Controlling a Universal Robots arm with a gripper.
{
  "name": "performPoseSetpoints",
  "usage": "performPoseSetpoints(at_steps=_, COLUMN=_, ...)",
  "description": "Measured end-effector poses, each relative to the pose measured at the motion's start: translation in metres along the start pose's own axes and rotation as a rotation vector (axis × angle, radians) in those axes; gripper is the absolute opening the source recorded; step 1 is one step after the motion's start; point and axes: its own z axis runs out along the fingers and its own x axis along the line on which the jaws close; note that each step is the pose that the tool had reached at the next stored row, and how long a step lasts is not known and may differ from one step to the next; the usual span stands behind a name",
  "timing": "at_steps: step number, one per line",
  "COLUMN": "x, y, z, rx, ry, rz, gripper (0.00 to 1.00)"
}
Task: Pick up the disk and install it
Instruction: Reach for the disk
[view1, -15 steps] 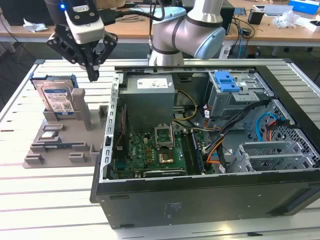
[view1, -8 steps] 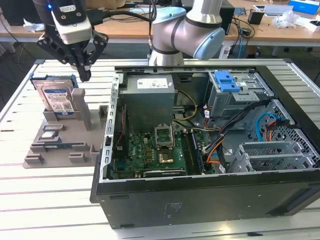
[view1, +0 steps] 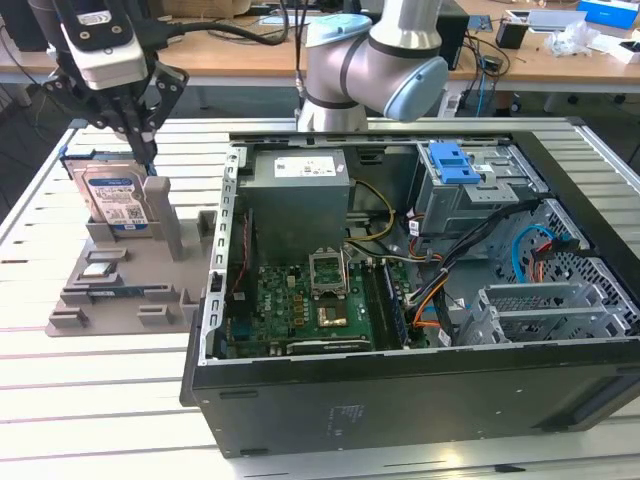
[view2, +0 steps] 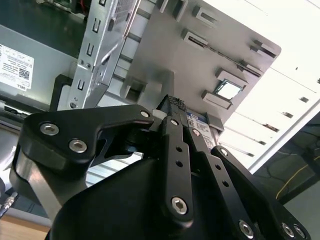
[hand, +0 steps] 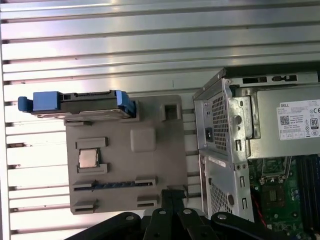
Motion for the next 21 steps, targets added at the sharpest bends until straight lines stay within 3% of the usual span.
performPoseSetpoints(at_steps=5, x=0.0145, y=-0.0009, z=0.0, rx=-0.0001, ry=-0.0001, rz=0.0, gripper=0.11)
performPoseSetpoints(at_steps=8, x=0.0304, y=-0.0001, z=0.0003, rx=0.0002, ry=0.0, rz=0.0, gripper=0.11)
performPoseSetpoints(at_steps=12, x=0.0411, y=0.0027, z=0.0007, rx=0.0004, ry=0.0, rz=0.0, gripper=0.11)
performPoseSetpoints(at_steps=18, x=0.0611, y=0.0112, z=0.0037, rx=0.0012, ry=-0.0002, rz=0.0, gripper=0.11)
performPoseSetpoints(at_steps=21, x=0.0759, y=0.0155, z=0.0054, rx=0.0019, ry=-0.0002, rz=0.0, gripper=0.11)
